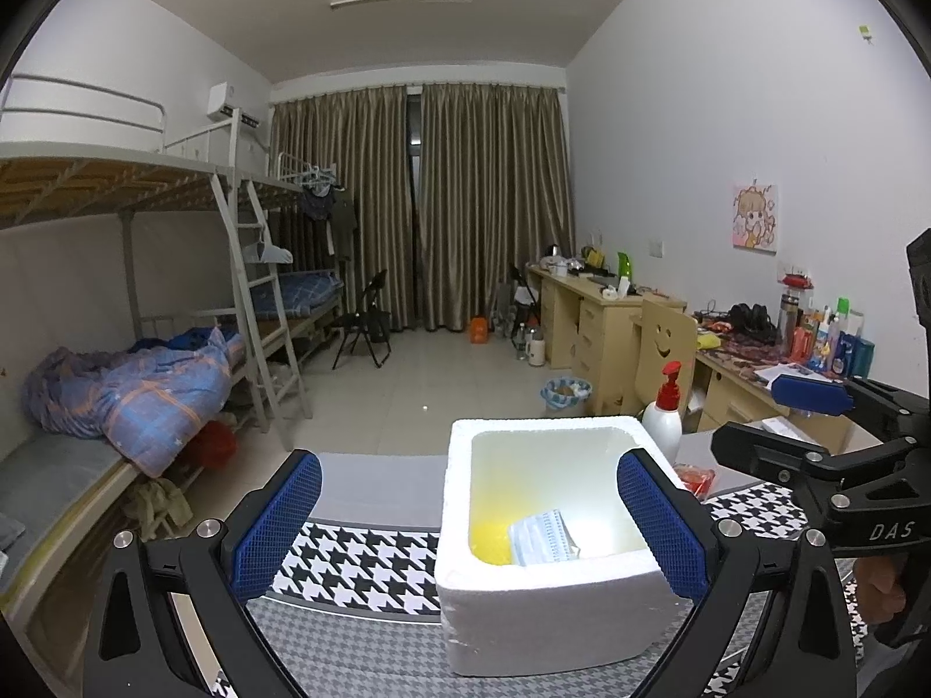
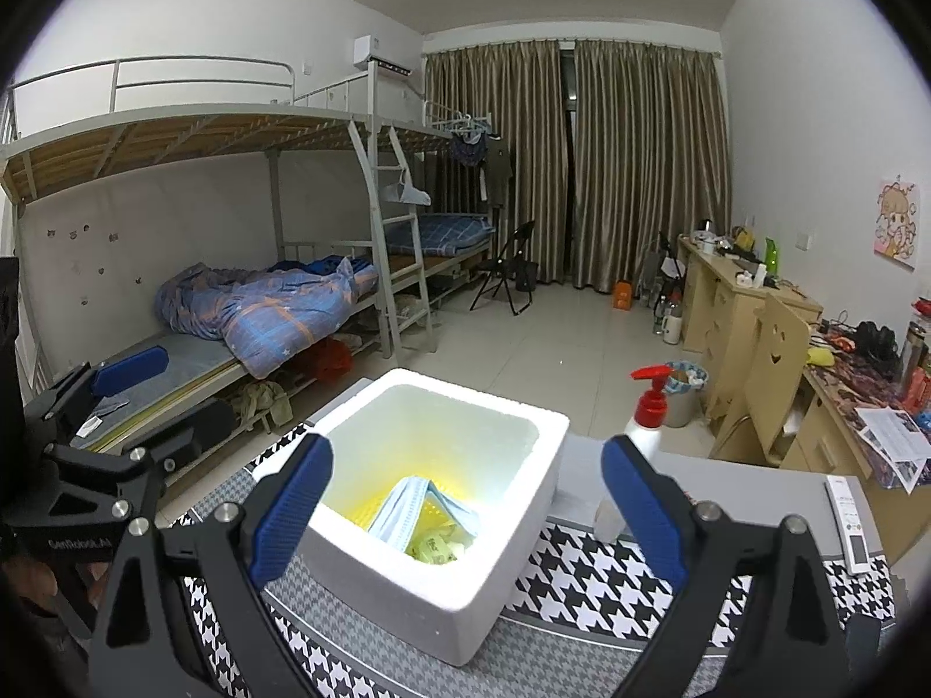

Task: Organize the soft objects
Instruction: 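Move both tools back from the box toward the grey cloth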

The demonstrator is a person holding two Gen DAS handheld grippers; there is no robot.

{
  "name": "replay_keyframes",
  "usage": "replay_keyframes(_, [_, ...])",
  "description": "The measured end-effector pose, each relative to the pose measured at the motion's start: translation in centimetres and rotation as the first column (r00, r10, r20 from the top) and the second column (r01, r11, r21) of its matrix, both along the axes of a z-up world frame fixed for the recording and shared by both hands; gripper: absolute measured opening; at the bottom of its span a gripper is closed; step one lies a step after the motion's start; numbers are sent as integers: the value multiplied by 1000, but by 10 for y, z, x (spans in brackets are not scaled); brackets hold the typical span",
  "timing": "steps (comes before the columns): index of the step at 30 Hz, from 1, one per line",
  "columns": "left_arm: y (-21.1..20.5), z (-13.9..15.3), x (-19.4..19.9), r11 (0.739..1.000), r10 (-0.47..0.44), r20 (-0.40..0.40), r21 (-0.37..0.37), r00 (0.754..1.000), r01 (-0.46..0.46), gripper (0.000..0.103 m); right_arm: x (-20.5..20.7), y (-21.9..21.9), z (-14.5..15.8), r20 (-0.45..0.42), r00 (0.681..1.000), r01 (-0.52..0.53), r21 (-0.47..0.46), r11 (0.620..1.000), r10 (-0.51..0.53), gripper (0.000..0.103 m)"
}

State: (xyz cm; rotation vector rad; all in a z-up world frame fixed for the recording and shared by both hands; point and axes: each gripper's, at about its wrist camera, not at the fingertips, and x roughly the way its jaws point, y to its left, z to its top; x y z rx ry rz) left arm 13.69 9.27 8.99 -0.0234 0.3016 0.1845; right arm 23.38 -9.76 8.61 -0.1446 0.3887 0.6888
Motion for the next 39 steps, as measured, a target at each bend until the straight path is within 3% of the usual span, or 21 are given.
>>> replay_keyframes(39, [-38,3,-46,993,-117,43,28,992,116,102,-48,-50,-2,58,997,38,52,998,-41,96])
